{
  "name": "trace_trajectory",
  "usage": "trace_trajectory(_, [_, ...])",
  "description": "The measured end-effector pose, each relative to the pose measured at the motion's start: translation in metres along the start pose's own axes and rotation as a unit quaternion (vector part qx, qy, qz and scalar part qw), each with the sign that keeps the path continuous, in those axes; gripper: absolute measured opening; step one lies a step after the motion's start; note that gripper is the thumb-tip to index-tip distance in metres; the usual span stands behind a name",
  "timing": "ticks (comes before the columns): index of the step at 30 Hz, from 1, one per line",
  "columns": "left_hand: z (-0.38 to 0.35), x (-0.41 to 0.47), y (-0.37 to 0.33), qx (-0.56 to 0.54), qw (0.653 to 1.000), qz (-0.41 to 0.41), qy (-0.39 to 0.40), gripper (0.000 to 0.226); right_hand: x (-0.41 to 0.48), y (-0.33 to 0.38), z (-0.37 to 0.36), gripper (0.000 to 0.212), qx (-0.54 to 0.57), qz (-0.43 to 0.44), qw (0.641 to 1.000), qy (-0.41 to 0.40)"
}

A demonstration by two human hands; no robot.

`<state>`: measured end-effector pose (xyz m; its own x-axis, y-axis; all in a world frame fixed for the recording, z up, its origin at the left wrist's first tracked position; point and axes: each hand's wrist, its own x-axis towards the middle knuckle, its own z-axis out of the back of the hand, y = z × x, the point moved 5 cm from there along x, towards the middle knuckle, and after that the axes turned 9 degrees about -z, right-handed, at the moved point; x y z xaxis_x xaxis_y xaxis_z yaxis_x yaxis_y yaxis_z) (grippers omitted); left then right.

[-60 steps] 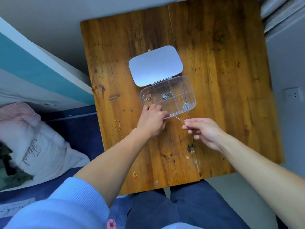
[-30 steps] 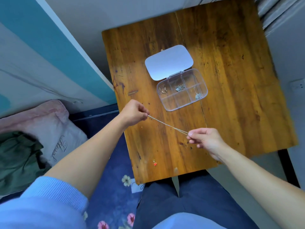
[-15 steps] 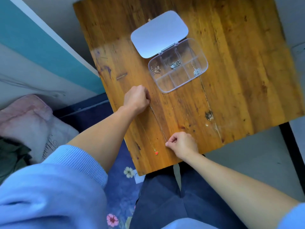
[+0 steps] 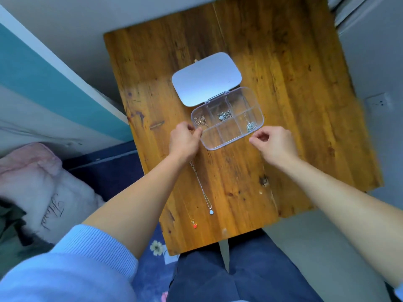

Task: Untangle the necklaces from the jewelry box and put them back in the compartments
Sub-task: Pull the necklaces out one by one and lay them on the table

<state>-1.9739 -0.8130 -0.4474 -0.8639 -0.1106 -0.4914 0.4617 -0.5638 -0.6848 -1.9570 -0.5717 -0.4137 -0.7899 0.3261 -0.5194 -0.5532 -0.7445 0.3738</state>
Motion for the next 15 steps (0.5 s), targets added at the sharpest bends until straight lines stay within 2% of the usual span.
trace_trajectory(2, [-0.008, -0.001, 0.0, -0.063, 0.997, 0.042, -0.012, 0.017, 0.027, 0.024, 0.012, 0.005, -0.03, 0.034, 0.999, -0.002])
trace_trajectory(4, [-0.011, -0.002, 0.003, -0.11, 0.991, 0.071, -0.029, 0.013, 0.048, 0.039, 0.007, 0.006, -0.118, 0.045, 0.992, 0.015])
trace_trajectory(7, [-0.012, -0.004, 0.006, -0.145, 0.984, 0.093, -0.04, 0.014, 0.063, 0.055, -0.011, 0.019, -0.321, 0.074, 0.944, 0.014])
trace_trajectory(9, [-0.012, -0.004, 0.007, -0.152, 0.982, 0.104, -0.044, 0.017, 0.066, 0.065, -0.022, 0.023, -0.402, 0.108, 0.909, 0.014])
trace_trajectory(12, [-0.012, -0.006, 0.009, -0.156, 0.98, 0.109, -0.051, 0.019, 0.068, 0.073, -0.035, 0.032, -0.446, 0.143, 0.883, 0.032])
trace_trajectory(15, [-0.013, -0.006, 0.011, -0.165, 0.978, 0.116, -0.054, 0.018, 0.071, 0.072, -0.037, 0.032, -0.453, 0.156, 0.877, 0.045])
